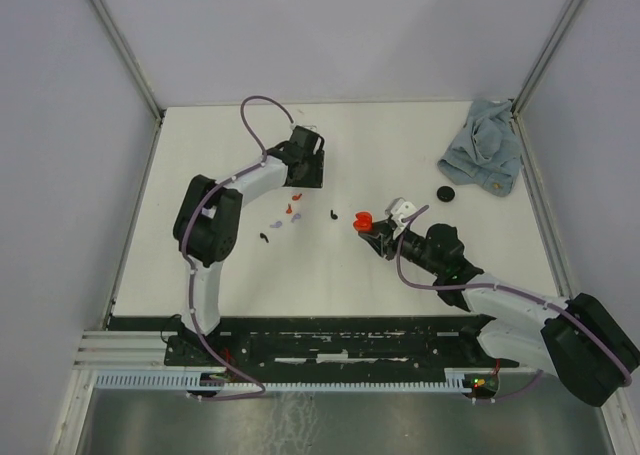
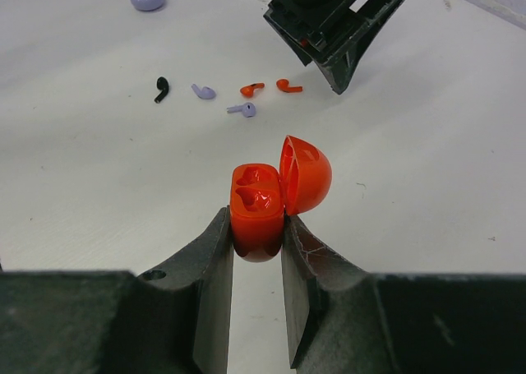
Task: Insert the wireless bluetooth earbuds into the charging case
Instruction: Adjust the earbud at the center of the board.
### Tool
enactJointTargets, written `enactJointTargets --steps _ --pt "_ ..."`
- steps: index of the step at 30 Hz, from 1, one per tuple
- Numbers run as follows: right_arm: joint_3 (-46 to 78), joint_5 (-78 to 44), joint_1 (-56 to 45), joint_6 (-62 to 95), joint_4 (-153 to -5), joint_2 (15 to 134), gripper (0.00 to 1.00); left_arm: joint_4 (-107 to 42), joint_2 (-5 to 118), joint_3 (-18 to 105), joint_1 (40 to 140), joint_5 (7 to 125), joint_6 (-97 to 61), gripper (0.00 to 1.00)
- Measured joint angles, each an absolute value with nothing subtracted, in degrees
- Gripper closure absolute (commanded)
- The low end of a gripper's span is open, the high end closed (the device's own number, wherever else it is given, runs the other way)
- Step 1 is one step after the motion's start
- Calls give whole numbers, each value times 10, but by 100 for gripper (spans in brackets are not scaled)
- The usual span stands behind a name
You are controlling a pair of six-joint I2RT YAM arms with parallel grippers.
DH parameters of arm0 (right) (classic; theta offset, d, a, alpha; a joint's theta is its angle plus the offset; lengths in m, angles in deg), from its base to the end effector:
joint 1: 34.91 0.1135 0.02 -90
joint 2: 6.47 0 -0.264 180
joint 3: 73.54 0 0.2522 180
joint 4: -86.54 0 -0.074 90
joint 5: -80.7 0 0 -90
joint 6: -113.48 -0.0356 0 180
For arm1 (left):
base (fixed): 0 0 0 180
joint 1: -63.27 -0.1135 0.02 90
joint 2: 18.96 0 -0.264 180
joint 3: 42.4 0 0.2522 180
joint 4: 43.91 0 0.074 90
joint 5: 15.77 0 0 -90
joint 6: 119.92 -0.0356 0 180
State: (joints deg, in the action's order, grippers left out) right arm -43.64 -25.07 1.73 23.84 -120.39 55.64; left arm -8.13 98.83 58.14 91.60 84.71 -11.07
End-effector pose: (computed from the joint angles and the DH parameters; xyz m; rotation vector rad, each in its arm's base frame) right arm 0.1689 0.1377 0.2024 -0.7408 1.5394 0.7043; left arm 0.3987 -0.2076 0.1852 0.1290 2.4752 -0.1232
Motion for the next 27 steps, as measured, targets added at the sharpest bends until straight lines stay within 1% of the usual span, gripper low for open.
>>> enactJointTargets --steps 6,13,27 --pt "-436 -250 17 238 -1203 560 91 -67 1031 607 916 829 -121 33" --pt "-436 -243 17 239 -1198 553 91 -61 1034 607 915 798 -130 38" --pt "-436 -235 17 243 -1179 534 91 -63 987 542 915 736 -130 40"
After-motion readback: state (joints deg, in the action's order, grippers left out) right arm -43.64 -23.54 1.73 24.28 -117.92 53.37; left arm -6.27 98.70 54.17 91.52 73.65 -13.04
